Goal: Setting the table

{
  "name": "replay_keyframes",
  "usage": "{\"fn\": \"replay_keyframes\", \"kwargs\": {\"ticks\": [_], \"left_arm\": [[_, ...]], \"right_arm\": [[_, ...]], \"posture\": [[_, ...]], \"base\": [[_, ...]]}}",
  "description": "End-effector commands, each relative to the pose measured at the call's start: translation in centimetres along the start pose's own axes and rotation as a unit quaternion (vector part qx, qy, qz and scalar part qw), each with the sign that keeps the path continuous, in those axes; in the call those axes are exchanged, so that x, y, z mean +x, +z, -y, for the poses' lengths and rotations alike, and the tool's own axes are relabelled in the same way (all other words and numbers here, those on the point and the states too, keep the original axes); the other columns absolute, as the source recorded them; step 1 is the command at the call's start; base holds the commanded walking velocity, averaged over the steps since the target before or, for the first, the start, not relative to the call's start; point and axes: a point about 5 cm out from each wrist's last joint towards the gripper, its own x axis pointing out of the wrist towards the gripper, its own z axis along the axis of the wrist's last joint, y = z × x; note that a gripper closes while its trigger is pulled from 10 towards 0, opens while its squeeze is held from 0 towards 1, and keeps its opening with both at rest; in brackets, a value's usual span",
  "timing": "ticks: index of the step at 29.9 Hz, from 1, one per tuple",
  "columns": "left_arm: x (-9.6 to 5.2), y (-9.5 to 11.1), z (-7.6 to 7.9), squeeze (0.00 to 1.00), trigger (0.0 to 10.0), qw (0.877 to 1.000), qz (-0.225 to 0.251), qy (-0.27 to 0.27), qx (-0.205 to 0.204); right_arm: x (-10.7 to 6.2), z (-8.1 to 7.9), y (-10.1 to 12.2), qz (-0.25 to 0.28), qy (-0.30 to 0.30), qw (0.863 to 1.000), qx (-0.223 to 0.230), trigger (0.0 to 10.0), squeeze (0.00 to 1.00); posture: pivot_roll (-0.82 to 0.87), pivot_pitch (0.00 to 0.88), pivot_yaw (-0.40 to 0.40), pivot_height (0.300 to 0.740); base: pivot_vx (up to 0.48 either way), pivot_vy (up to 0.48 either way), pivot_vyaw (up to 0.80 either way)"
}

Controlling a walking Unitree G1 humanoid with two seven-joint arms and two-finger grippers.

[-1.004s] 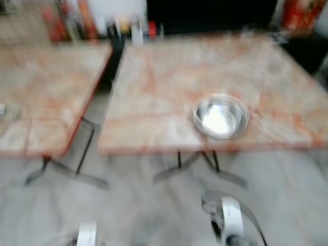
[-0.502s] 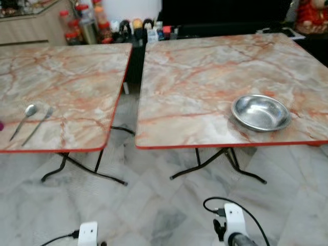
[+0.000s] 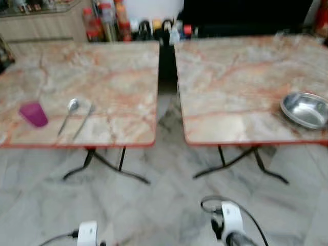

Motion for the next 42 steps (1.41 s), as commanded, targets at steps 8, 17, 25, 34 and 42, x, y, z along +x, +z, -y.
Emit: {"fn": "replay_keyframes", "kwargs": {"ticks": [8,17,25,34,42], "left_arm": [[-0.23,-0.75,-0.92,0.00,10.0,1.000,-0.013,0.011,0.004],[-0.26,-0.82,-1.04,0.00,10.0,1.000,-0.014,0.011,0.004],[-0.23,-0.73,-1.03,0.00,10.0,1.000,-0.013,0.011,0.005],[-0.21,-0.66,-1.01,0.00,10.0,1.000,-0.012,0.010,0.006],[-0.17,-0.51,-1.06,0.00,10.0,1.000,-0.011,0.012,0.003]], "right_arm": [[0.12,-0.95,0.31,0.005,0.012,1.000,0.009,10.0,0.00],[0.04,-1.15,-0.14,0.000,0.015,1.000,0.008,10.0,0.00],[0.05,-1.22,-0.05,0.002,0.016,1.000,0.000,10.0,0.00],[0.06,-1.29,-0.03,0.002,0.015,1.000,0.009,10.0,0.00],[0.07,-1.22,-0.01,0.002,0.013,1.000,0.012,10.0,0.00]], "posture": [[0.11,0.057,0.001,0.740],[0.12,0.066,0.005,0.740],[0.12,0.066,0.006,0.740],[0.12,0.071,0.006,0.740],[0.13,0.078,0.005,0.740]], "base": [[0.000,0.480,0.00],[0.000,0.480,0.00],[0.000,0.480,0.22],[0.000,0.480,0.05],[0.000,0.480,0.00]]}}
